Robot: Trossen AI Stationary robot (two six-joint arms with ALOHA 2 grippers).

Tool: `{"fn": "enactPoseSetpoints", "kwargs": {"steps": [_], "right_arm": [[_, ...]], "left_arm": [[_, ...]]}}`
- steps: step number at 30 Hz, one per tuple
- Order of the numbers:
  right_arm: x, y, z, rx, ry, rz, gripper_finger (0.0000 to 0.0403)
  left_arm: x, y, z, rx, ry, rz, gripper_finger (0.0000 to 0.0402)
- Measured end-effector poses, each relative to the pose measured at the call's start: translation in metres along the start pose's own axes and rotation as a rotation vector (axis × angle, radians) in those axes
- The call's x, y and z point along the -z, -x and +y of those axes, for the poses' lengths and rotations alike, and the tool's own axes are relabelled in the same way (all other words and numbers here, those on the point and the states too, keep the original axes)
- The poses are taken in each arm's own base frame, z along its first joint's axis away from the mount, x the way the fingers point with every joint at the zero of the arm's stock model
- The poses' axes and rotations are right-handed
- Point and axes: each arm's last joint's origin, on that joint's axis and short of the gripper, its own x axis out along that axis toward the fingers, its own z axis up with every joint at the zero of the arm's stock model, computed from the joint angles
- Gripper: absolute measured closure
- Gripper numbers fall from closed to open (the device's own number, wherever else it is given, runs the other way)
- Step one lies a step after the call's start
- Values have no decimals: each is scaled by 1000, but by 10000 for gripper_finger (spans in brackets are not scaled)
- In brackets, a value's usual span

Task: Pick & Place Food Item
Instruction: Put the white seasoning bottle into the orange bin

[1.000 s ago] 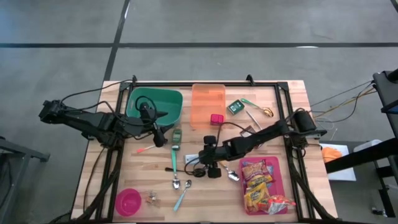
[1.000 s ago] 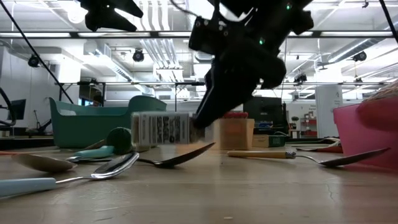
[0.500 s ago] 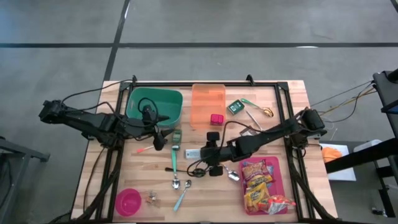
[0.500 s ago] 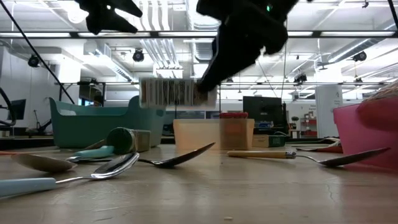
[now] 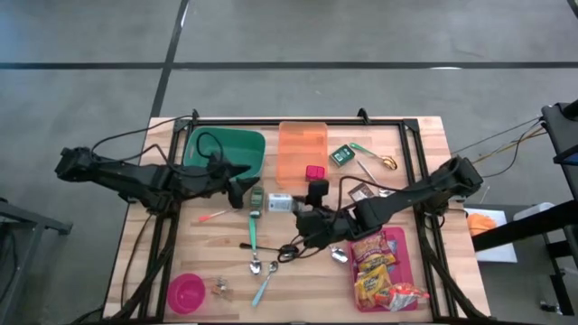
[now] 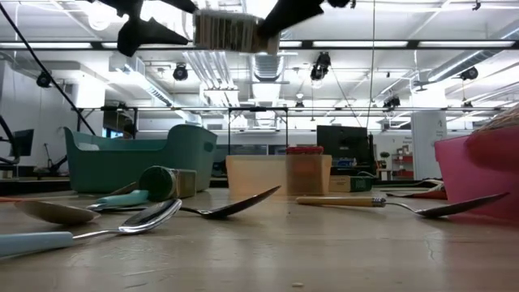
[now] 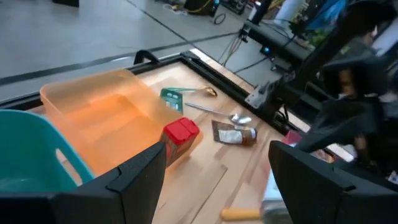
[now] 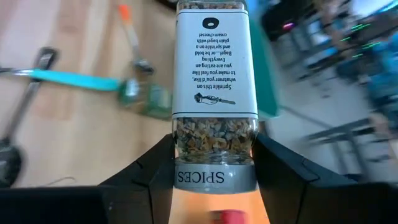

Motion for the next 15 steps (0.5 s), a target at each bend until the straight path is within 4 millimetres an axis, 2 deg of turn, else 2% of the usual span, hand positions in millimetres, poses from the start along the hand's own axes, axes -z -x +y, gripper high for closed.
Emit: {"fn": "enactPoseSetpoints", "kwargs": {"steps": [4, 10, 15], "right_arm": [[-9, 7, -6, 65, 34, -11, 230], [-12, 9, -9, 82, 57, -17, 230], [-12, 10, -9, 117, 84, -10, 230]], "left_arm": [[0, -3, 0, 48, 34, -20, 117], [-3, -3, -9, 236, 17, 15, 117], [0, -6, -11, 266, 2, 43, 117]]}}
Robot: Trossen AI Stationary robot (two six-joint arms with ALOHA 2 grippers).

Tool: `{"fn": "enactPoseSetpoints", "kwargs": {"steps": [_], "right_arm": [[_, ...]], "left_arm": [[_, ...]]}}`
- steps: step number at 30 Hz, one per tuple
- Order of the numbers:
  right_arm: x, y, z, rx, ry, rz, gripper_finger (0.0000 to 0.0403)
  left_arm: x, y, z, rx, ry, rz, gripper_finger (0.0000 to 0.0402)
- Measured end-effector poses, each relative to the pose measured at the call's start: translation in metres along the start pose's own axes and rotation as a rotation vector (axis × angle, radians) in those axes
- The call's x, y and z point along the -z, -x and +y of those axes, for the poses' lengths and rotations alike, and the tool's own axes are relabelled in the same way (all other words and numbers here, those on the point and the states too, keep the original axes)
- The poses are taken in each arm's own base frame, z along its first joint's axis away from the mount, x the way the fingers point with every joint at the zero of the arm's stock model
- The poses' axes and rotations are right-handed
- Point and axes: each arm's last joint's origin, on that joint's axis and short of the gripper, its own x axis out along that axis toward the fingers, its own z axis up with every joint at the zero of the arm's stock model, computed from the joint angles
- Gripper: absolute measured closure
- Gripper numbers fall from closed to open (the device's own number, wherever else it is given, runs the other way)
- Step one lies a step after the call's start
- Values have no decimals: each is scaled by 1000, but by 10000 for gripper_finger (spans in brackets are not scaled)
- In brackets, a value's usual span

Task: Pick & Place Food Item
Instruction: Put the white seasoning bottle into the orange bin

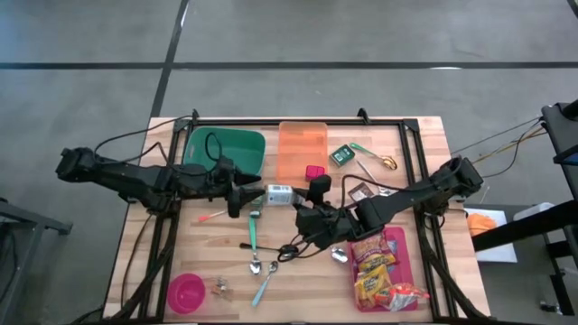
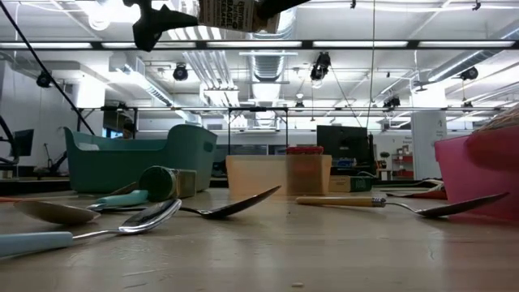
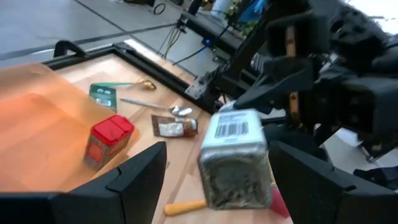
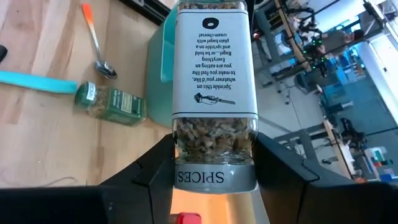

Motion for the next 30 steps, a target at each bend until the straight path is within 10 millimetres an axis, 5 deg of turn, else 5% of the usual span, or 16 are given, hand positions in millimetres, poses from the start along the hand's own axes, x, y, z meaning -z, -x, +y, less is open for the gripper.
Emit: {"fn": "enactPoseSetpoints", "kwargs": {"steps": [30], "right_arm": [[-12, 10, -10, 104, 50, -13, 231]], "left_arm": [[-2, -36, -9, 51, -30, -6, 117]]}}
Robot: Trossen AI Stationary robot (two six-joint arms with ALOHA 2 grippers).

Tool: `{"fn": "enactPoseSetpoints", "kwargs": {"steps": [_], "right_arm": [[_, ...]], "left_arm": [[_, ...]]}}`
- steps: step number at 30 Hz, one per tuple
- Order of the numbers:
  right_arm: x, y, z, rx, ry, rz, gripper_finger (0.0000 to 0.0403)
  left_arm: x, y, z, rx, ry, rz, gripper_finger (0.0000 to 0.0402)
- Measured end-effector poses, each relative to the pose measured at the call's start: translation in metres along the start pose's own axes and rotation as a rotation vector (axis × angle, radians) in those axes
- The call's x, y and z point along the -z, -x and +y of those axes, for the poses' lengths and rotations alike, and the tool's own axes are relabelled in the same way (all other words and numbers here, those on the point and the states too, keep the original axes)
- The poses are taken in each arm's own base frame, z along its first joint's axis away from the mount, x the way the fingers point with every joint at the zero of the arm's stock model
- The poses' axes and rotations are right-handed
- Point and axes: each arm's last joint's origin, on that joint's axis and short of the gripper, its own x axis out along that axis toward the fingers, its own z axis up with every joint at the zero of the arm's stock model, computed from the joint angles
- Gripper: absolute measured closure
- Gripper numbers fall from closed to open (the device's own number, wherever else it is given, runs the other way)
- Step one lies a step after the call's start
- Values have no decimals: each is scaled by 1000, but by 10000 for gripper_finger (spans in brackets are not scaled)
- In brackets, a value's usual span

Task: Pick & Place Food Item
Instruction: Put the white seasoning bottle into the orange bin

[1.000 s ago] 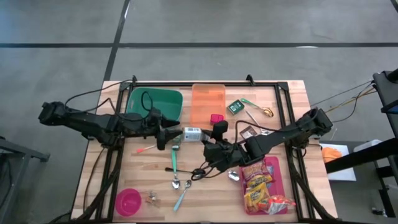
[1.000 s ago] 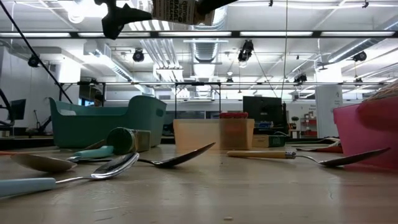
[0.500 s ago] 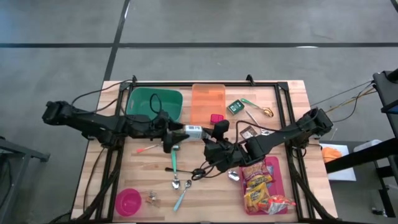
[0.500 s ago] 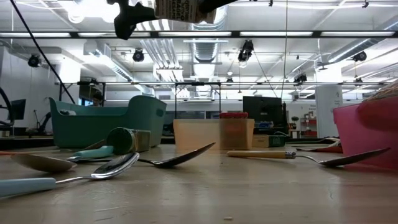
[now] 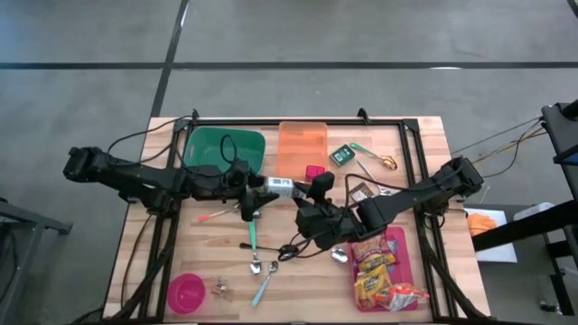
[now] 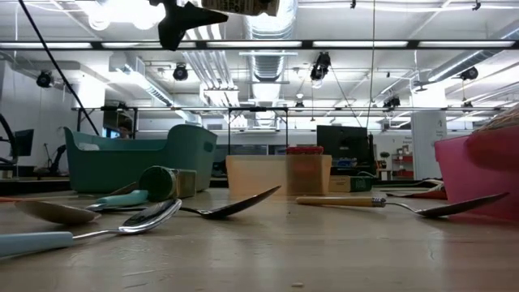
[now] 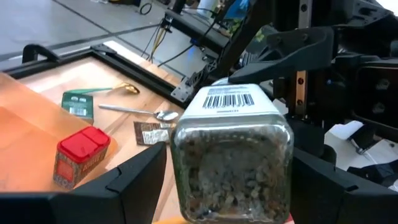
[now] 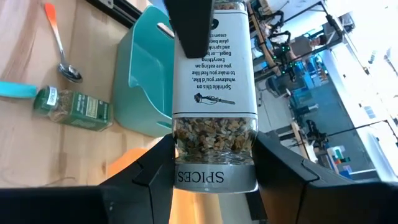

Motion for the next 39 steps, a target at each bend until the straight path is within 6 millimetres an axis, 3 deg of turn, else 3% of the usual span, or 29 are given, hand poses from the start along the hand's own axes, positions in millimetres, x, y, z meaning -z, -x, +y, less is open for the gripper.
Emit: {"fn": "enactPoseSetpoints", "kwargs": {"steps": [10, 17, 25, 34, 39], "right_arm": [[0, 2, 1, -9, 19, -6, 232], [-2, 2, 0, 24, 66, -3, 232], [-4, 4, 0, 46, 75, -14, 234], [-6, 4, -1, 48, -95, -25, 133], [-5, 8, -8, 44, -278, -37, 106]], "left_arm": [[-2, 0, -2, 47, -32, -10, 127], [-3, 0, -4, 85, -94, -13, 217], [-5, 1, -5, 94, -102, -26, 216], [-6, 2, -5, 90, -135, -40, 216], [-9, 6, -6, 95, -158, -53, 216]]}}
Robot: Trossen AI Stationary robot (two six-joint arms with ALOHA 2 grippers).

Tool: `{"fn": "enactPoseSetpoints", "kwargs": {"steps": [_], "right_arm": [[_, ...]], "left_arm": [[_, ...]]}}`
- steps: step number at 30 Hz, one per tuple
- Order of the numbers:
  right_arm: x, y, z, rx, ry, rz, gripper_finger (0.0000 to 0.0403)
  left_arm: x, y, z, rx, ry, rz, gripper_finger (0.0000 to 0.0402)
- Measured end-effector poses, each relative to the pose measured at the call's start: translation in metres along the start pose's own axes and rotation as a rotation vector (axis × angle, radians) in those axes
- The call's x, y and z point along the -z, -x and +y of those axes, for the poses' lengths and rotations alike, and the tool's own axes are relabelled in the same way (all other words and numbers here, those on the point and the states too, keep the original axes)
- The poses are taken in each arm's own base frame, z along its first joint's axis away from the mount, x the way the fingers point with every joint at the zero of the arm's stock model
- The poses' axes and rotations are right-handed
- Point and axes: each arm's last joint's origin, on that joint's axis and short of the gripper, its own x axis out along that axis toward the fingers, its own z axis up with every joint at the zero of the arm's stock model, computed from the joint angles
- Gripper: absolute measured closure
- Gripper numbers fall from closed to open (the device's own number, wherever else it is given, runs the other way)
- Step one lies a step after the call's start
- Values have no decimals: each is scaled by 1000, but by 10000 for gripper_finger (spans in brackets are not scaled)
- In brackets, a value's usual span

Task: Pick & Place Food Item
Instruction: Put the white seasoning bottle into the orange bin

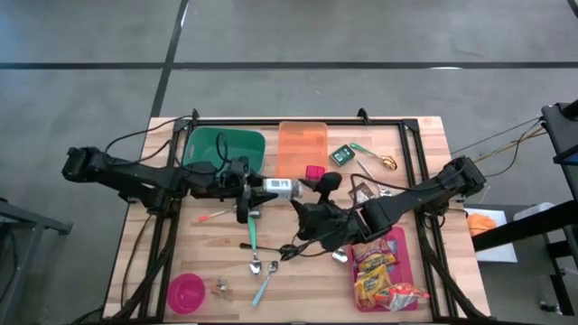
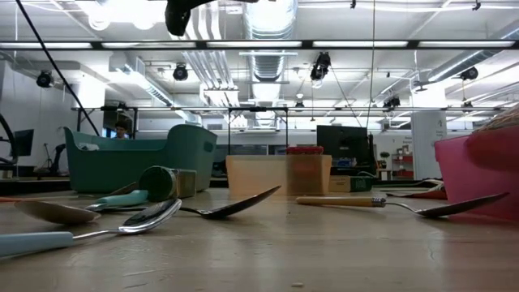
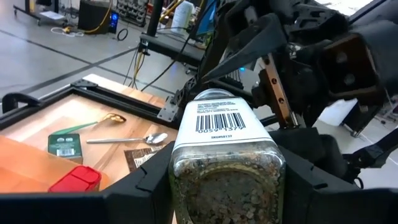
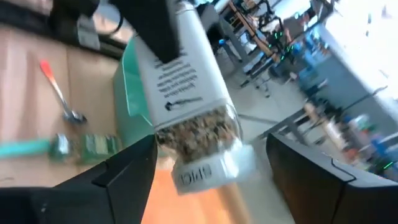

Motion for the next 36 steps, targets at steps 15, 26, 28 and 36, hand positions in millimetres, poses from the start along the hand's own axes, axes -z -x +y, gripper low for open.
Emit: {"fn": "enactPoseSetpoints", "kwargs": {"steps": [15, 26, 28, 36], "right_arm": [[-17, 27, -45, -280, -539, -92, 102], [-33, 28, -47, -480, -562, -240, 102], [-33, 29, -47, -491, -558, -242, 102], [-35, 28, -46, -514, -568, -266, 102]], "left_arm": [[-9, 18, -17, 98, -128, -81, 216], [-9, 25, -41, 221, -226, -145, 216], [-9, 26, -43, 227, -236, -157, 216], [-12, 27, -44, 229, -239, -187, 216]]}}
